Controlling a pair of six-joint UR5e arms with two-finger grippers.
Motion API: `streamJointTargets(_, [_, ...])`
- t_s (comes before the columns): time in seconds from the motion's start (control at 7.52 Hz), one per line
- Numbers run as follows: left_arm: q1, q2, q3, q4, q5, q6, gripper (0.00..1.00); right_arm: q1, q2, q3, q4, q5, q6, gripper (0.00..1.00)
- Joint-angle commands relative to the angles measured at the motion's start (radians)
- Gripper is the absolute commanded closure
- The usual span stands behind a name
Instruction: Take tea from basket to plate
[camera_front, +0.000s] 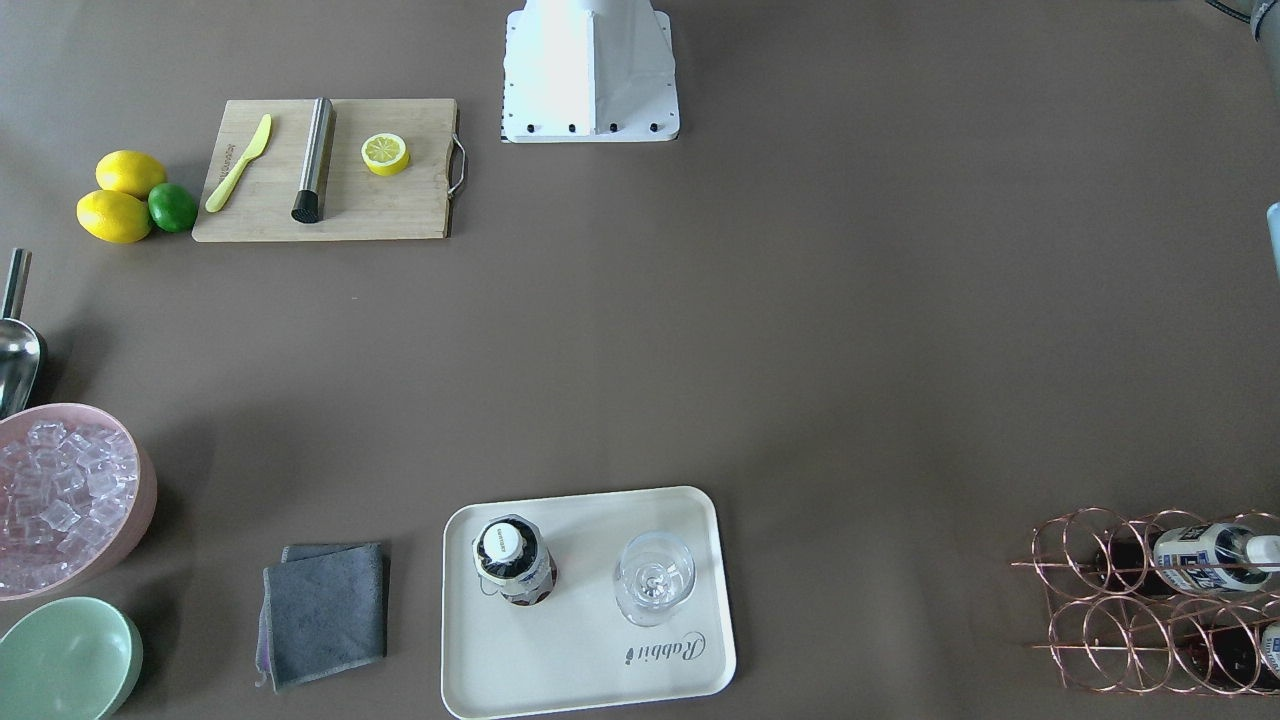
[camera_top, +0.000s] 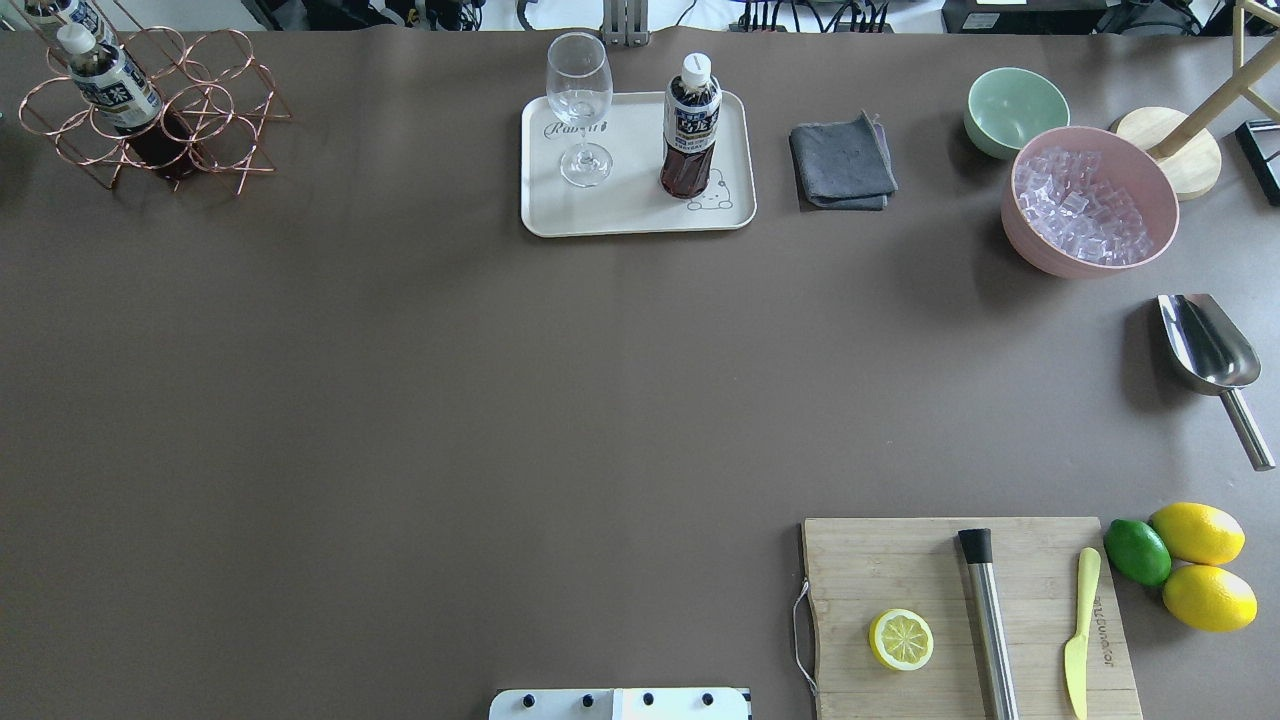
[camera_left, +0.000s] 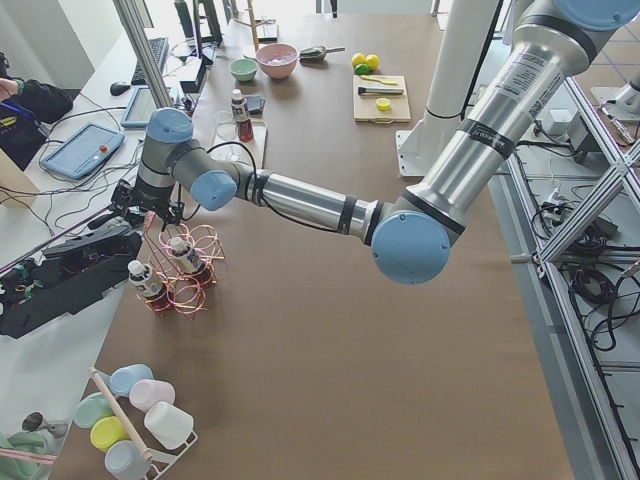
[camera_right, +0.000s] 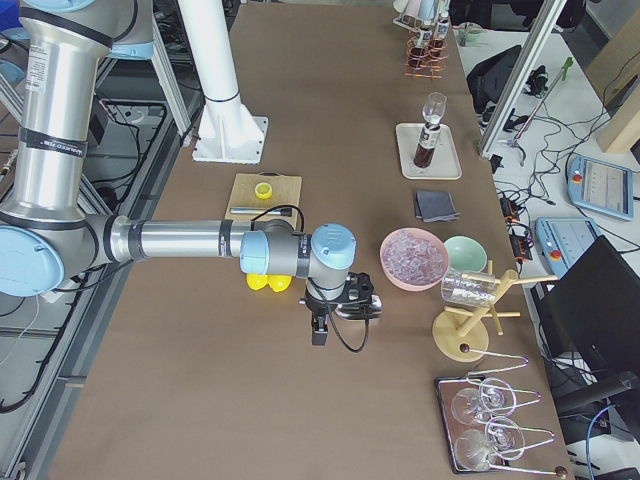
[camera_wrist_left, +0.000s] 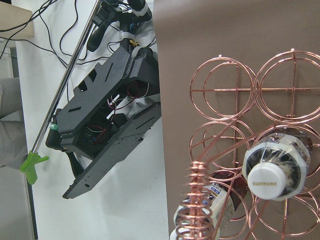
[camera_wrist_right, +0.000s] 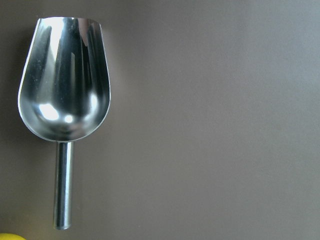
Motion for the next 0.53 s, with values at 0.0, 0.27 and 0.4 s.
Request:
streamJointTargets(0.0, [-0.005, 0.002, -0.015, -0.002, -0.014, -0.004, 0.02, -0.007, 0.005, -0.002, 0.002, -0.016, 0.002, 0.01])
streamJointTargets(0.27, [-0.023, 0.077, -0.149, 0.004, -0.058, -0.012, 0.02, -0.007, 0.006, 0.001, 0.002, -0.016, 0.002, 0.01])
streamJointTargets(0.4, [-0.062, 0.12, -0.213, 0.006, -0.079, -0.022, 0.02, -0.007, 0.005, 0.002, 0.002, -0.016, 0.002, 0.01])
